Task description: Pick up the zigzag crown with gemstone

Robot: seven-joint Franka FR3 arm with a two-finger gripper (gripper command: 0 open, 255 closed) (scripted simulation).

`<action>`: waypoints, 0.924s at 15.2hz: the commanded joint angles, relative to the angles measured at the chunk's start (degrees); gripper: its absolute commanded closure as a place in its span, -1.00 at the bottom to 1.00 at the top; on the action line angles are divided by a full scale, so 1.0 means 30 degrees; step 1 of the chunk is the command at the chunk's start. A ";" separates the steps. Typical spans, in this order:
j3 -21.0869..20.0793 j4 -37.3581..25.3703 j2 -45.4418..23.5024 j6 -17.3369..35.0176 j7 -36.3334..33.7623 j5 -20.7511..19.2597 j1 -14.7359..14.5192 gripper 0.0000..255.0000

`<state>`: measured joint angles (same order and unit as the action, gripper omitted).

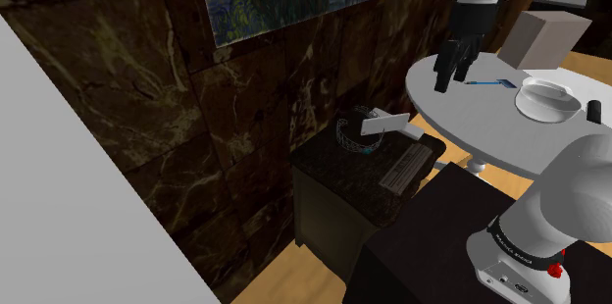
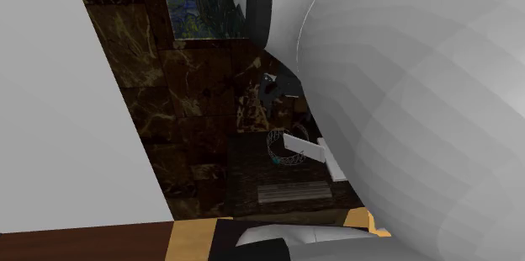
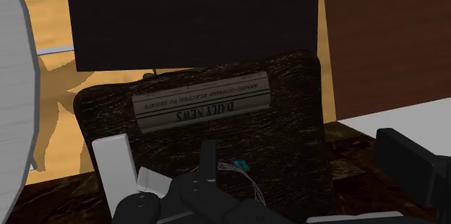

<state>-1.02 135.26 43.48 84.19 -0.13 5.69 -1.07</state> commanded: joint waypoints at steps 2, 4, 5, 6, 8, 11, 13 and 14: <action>-0.0196 0.0318 -0.0315 0.0715 -0.0087 -0.0010 -0.0029 -1.00; -0.0589 0.0873 -0.1036 0.2151 -0.0271 -0.0044 -0.0077 -1.00; -0.0783 0.1111 -0.1441 0.2870 -0.0370 -0.0070 -0.0097 -1.00; -0.0975 0.1320 -0.1875 0.3591 -0.0476 -0.0104 -0.0115 -1.00; -0.1351 0.1656 -0.2828 0.5028 -0.0708 -0.0203 -0.0143 -1.00; -0.1897 0.1944 -0.4460 0.7156 -0.1119 -0.0443 -0.0150 -1.00; -0.2255 0.1989 -0.5669 0.8538 -0.1442 -0.0680 -0.0118 -1.00; -0.2431 0.1968 -0.6306 0.9214 -0.1622 -0.0827 -0.0091 -1.00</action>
<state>-7.79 141.28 26.63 109.54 -4.52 3.66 -1.44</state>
